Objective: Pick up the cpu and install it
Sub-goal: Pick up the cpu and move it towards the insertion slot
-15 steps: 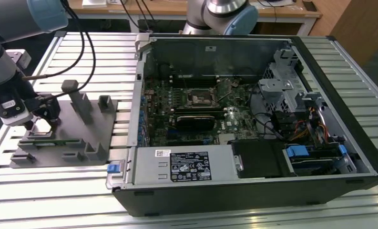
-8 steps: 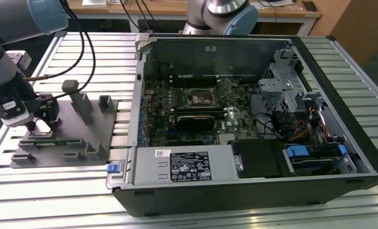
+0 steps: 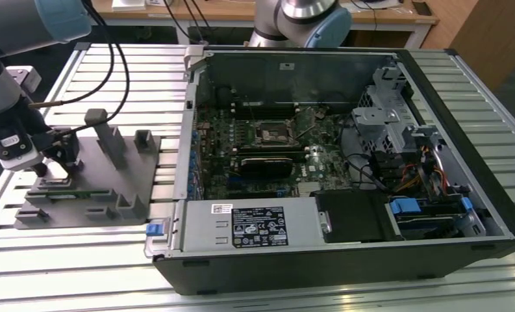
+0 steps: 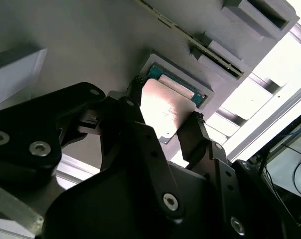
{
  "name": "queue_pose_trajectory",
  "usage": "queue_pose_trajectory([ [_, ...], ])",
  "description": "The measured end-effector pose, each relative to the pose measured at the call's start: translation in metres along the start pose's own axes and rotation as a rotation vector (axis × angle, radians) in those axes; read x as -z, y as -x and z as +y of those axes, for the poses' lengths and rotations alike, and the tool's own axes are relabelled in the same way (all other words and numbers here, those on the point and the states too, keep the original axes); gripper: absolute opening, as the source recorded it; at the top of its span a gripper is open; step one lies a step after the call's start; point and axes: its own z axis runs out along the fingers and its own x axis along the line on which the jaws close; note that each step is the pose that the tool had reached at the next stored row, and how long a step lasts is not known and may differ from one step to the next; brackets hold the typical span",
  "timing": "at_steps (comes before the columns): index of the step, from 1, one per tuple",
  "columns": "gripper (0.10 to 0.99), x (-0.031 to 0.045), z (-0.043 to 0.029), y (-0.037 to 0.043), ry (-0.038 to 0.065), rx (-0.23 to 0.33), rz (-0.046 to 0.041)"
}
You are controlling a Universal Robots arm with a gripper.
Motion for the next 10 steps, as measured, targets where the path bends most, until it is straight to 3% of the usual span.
queue_pose_trajectory([
  [10, 0.541, 0.0105, 0.0002, 0.0001, 0.0, 0.0, 0.0],
])
